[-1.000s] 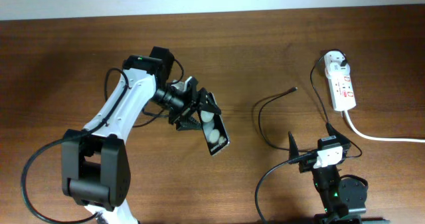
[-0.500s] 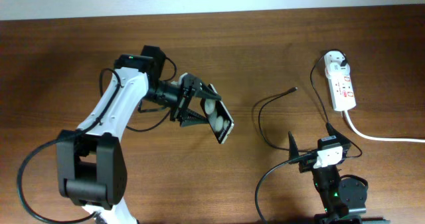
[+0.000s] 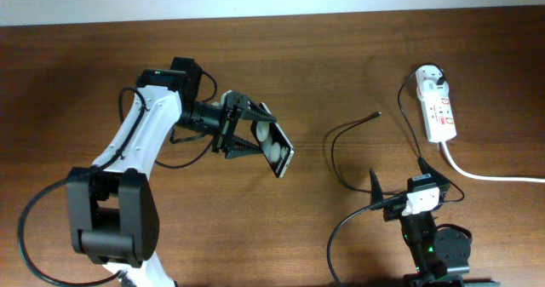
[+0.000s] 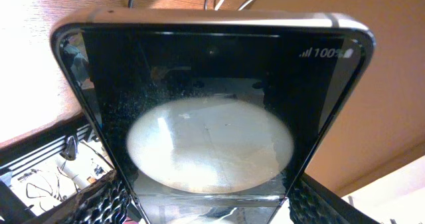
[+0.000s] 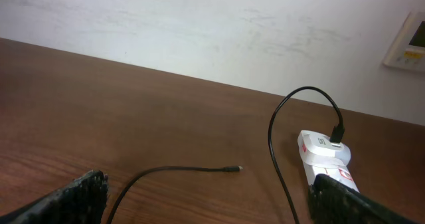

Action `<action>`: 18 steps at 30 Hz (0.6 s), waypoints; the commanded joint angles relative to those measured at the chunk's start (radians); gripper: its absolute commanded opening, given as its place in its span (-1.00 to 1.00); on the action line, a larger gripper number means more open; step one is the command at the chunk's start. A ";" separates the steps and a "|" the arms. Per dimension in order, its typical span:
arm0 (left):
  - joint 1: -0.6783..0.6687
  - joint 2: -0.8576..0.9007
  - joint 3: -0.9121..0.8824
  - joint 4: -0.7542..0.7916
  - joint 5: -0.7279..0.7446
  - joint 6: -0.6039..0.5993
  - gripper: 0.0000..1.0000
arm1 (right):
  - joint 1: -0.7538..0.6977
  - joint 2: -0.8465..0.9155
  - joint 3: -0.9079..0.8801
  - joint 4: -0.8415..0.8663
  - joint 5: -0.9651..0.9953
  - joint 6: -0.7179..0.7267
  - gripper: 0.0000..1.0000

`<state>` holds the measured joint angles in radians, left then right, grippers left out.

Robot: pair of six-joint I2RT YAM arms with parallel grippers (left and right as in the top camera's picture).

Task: Plug charger to phone and switch on socket
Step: 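Lift the phone with the left gripper and tilt it upright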

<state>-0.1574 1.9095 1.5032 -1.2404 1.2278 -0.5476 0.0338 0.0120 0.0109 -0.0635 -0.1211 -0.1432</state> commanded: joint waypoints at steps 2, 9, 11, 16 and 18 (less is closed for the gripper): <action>0.004 0.005 -0.002 -0.002 0.060 -0.013 0.41 | 0.005 -0.006 -0.005 -0.005 0.001 -0.006 0.97; 0.004 0.005 -0.002 -0.002 0.055 -0.004 0.41 | 0.005 -0.006 -0.005 -0.005 0.001 -0.006 0.97; 0.004 0.005 -0.002 -0.002 0.048 0.003 0.41 | 0.005 -0.006 -0.005 -0.005 0.001 -0.006 0.97; 0.004 0.005 -0.002 -0.009 0.048 0.003 0.41 | 0.005 -0.006 -0.005 -0.005 0.001 -0.006 0.97; 0.004 0.005 -0.002 -0.008 0.047 0.047 0.41 | 0.005 -0.006 -0.005 -0.005 0.001 -0.006 0.97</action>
<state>-0.1574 1.9095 1.5032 -1.2446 1.2278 -0.5465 0.0338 0.0120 0.0109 -0.0635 -0.1211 -0.1429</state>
